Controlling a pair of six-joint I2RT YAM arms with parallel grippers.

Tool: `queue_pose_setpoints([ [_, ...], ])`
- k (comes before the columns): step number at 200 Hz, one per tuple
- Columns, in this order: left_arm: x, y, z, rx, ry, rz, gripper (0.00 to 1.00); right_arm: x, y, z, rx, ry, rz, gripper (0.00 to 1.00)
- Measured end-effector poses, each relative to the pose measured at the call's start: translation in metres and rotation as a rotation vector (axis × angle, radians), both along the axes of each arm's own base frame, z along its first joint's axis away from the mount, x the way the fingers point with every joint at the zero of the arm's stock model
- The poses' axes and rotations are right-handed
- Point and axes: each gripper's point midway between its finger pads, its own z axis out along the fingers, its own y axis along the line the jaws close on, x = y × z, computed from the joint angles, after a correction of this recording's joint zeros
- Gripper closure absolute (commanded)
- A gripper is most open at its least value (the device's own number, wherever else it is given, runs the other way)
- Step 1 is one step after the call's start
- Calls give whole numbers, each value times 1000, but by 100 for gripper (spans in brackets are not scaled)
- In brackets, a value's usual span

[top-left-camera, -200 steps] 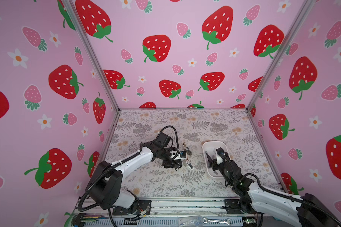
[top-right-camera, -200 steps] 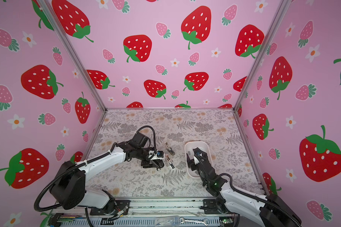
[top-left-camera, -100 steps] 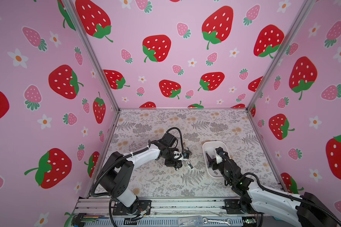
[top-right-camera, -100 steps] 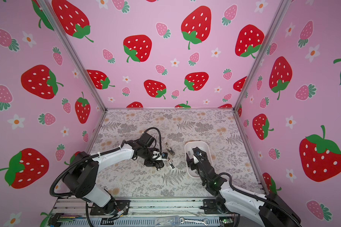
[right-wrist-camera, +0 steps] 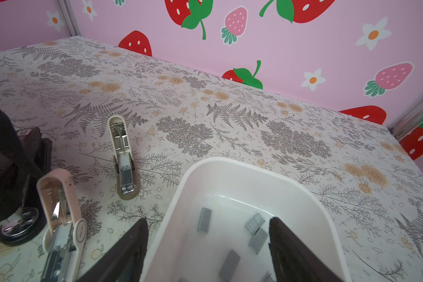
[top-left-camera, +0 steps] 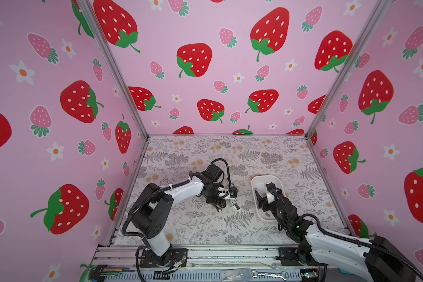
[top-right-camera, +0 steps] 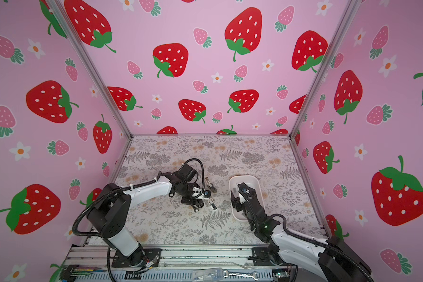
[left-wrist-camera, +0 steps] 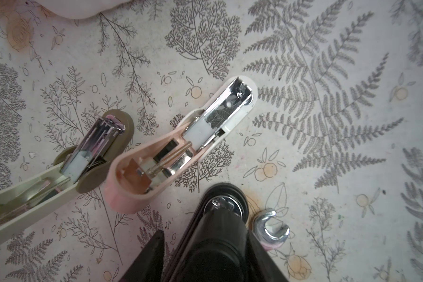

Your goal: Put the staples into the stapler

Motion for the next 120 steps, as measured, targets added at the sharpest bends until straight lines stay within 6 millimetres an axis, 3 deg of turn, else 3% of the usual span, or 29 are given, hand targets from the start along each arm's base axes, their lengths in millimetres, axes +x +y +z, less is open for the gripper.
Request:
queue_pose_setpoints([
  [86, 4, 1, 0, 20, -20, -2, 93, 0, 0, -1, -3, 2, 0, 21],
  [92, 5, 1, 0, 22, -22, 0, 100, 0, 0, -1, -4, 3, -1, 21],
  [120, 10, 3, 0, 31, -43, 11, 100, 1, -1, -2, -7, 6, -5, 21],
])
